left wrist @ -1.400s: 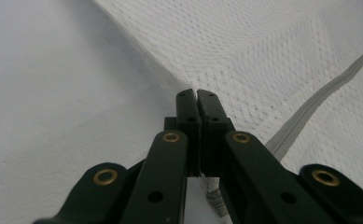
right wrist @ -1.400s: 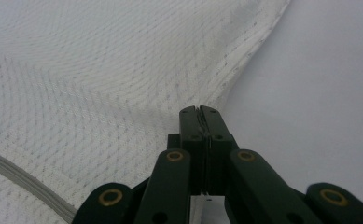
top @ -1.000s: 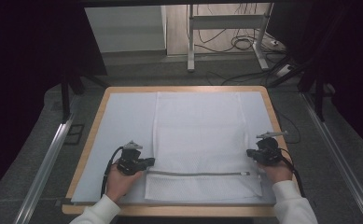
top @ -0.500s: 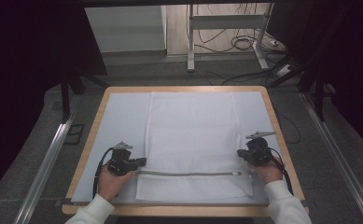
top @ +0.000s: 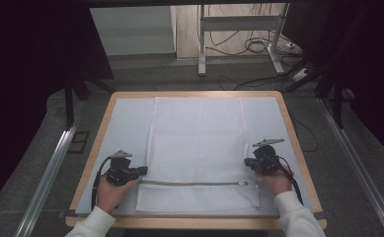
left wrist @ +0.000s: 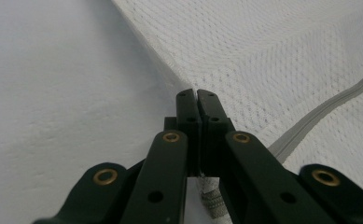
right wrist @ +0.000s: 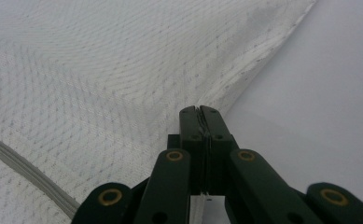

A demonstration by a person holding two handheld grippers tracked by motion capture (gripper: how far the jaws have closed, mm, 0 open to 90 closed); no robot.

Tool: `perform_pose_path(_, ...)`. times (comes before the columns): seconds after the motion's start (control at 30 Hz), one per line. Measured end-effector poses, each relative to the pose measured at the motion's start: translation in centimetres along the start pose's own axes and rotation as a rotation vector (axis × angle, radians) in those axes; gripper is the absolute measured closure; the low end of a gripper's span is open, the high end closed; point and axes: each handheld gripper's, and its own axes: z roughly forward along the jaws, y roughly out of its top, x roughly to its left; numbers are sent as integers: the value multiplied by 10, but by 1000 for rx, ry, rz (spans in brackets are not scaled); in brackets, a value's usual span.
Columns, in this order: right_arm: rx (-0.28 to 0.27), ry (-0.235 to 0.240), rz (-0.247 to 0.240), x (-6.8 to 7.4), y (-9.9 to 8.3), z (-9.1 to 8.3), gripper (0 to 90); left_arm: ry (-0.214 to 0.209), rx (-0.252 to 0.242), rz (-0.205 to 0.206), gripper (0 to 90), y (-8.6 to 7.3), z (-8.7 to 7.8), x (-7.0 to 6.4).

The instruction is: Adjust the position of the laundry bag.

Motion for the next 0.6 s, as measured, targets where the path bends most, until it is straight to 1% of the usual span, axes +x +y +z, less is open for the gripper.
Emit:
perform_pose_path(0.1,3,7,-3,3,1,2,875,5,0,-10,898,-1,-3,5)
perform_pose_path(0.5,8,28,-14,11,2,8,874,18,5,-23,897,-2,-5,13)
perform_pose_path(0.57,8,30,-20,13,3,9,873,23,5,-23,897,-3,-6,15)
perform_pose_path(0.6,10,34,-26,16,5,11,874,30,4,-30,897,-4,-7,18)
